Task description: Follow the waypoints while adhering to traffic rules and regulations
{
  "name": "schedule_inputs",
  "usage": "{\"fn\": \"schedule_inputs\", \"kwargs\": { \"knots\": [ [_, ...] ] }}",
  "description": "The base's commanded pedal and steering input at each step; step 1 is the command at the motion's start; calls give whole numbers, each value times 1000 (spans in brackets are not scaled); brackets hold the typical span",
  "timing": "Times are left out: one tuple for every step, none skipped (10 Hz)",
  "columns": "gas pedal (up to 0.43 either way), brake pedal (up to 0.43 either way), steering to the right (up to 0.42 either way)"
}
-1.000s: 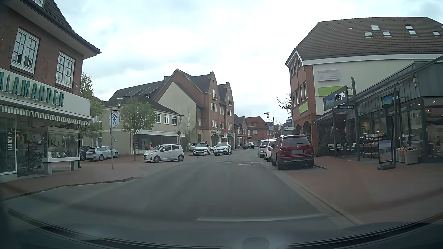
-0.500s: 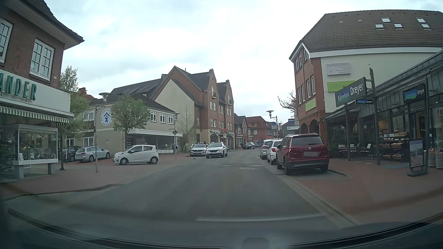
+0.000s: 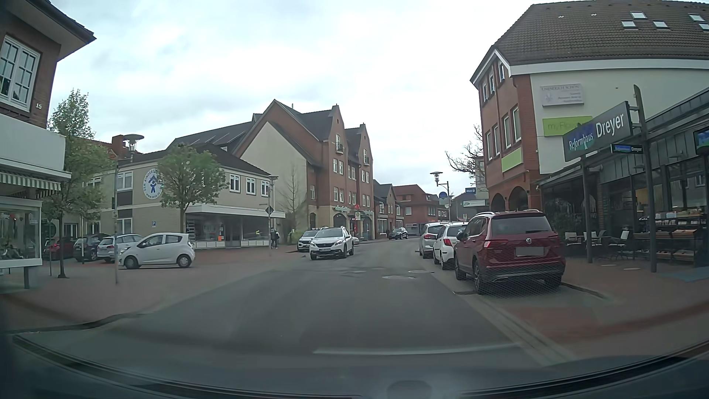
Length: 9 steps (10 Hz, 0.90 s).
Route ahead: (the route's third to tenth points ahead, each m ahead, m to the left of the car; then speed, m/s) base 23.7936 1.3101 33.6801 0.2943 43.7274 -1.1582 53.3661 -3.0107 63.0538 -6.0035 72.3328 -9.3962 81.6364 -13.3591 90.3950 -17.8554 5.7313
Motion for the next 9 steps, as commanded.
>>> {"fn": "schedule_inputs", "kwargs": {
  "knots": [
    [280, 0, -6],
    [280, 0, -6],
    [268, 0, -6],
    [260, 6, -6],
    [248, 6, -6],
    [240, 0, -6],
    [240, 0, -6],
    [240, 6, -1],
    [240, 0, -1]
  ]
}}
